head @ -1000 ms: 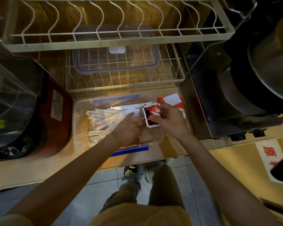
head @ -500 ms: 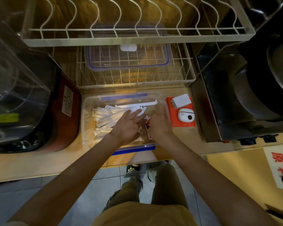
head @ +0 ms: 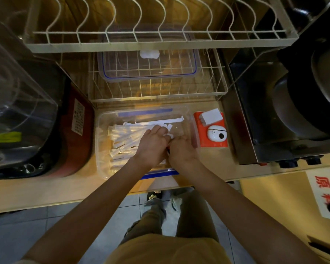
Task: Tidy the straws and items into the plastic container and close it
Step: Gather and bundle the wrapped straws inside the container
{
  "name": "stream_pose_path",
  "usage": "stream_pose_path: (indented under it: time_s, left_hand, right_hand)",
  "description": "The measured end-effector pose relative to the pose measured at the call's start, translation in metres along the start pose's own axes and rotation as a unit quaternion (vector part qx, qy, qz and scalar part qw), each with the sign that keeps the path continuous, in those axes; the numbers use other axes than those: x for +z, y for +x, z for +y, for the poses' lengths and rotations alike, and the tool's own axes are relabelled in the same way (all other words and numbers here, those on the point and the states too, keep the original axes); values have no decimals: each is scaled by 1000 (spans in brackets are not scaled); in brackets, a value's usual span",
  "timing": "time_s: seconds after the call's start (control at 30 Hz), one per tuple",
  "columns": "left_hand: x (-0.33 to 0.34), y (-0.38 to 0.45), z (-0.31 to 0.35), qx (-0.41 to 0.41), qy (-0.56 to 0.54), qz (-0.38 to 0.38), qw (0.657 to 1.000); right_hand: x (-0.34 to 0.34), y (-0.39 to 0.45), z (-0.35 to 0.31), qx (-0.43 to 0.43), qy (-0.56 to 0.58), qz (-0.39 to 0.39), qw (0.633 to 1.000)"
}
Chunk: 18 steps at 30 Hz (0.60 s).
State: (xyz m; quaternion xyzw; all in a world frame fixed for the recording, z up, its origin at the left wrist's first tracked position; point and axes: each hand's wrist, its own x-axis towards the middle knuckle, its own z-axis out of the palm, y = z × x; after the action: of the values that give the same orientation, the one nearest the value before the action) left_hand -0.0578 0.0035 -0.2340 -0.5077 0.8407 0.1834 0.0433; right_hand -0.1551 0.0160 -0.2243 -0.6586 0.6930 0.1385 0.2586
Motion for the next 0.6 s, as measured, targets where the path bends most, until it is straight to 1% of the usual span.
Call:
stream_pose_path:
  time_s: [0.07,0.13,0.2,0.23,0.27,0.33,0.43,0.47,0.5,0.6]
  left_hand:
    - [-7,-1,5,-47,-77,-4,996]
    - [-11,-2,9,-84,-168,-31,982]
    - [-9,-2,10,-151,-278,-47,947]
    - [-6,-1,11,-183,-307,-52,932]
    - [-5,0,12,-201,-319,-51,925]
    - [-2,2,14,-196,-312,-47,928]
    - [5,7,15,-184,-282,-42,941]
    - [7,8,16,-178,-270,-40,945]
    - [9,10,17,-167,-249,-41,953]
    - [12,13,21,-145,-192,-55,969]
  right_hand:
    - [-2,0,1,1,0,5,1000]
    - [-10,-3,3,-9,14,3,1000]
    - [-22,-9,8,-27,43,14,999]
    - [-27,-12,12,-33,64,29,997]
    - [-32,-15,17,-36,83,51,995]
    - [-38,-22,28,-24,108,120,987]
    - [-45,-32,42,-5,178,218,960]
    - [-45,-34,46,-2,187,227,956]
    - [-43,-35,50,-1,189,219,957]
    - [-33,-33,58,0,174,171,970]
